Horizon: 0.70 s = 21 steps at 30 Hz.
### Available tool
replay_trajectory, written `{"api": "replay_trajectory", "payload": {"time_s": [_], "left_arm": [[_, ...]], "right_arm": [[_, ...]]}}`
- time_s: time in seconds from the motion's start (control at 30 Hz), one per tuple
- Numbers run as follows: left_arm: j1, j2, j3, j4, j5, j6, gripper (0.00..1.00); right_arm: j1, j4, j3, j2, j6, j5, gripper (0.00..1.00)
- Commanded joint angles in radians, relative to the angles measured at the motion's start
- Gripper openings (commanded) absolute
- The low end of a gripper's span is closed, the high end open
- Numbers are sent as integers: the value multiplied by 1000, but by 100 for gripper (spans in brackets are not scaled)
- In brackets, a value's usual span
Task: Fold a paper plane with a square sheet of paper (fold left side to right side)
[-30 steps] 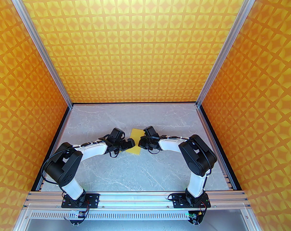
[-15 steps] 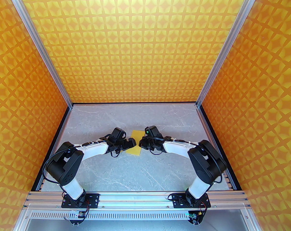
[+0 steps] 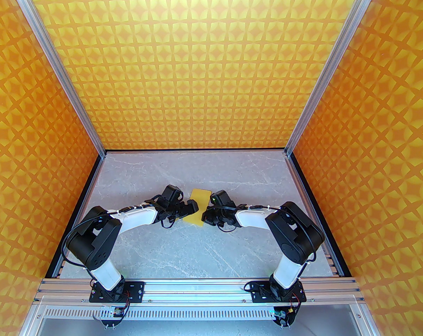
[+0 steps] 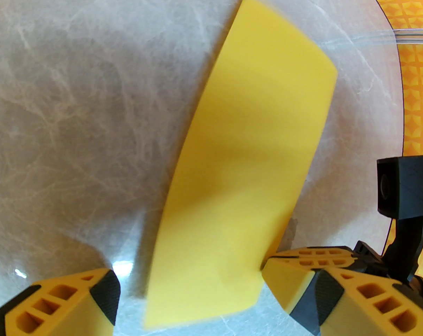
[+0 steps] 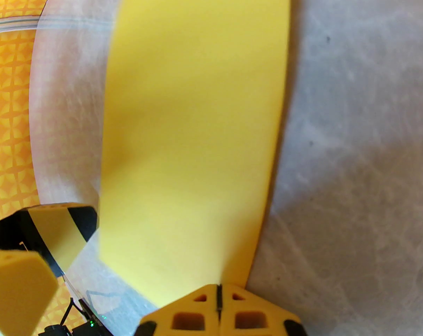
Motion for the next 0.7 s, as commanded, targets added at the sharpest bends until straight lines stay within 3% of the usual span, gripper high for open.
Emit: {"api": "replay_trajectory", "payload": {"time_s": [0.0,0.3,0.67], "left_arm": [[4,-4,0,22,25,-6,96],[-5,44,7,80,111,-9,93],[-8,-34,-49,92,147,3,92]], "right_arm": [[3,-62,-1,27,-28,54,0],[3,-56,-5,23,-28,44,0],[3,-58,-8,27,-26,51,0]]}}
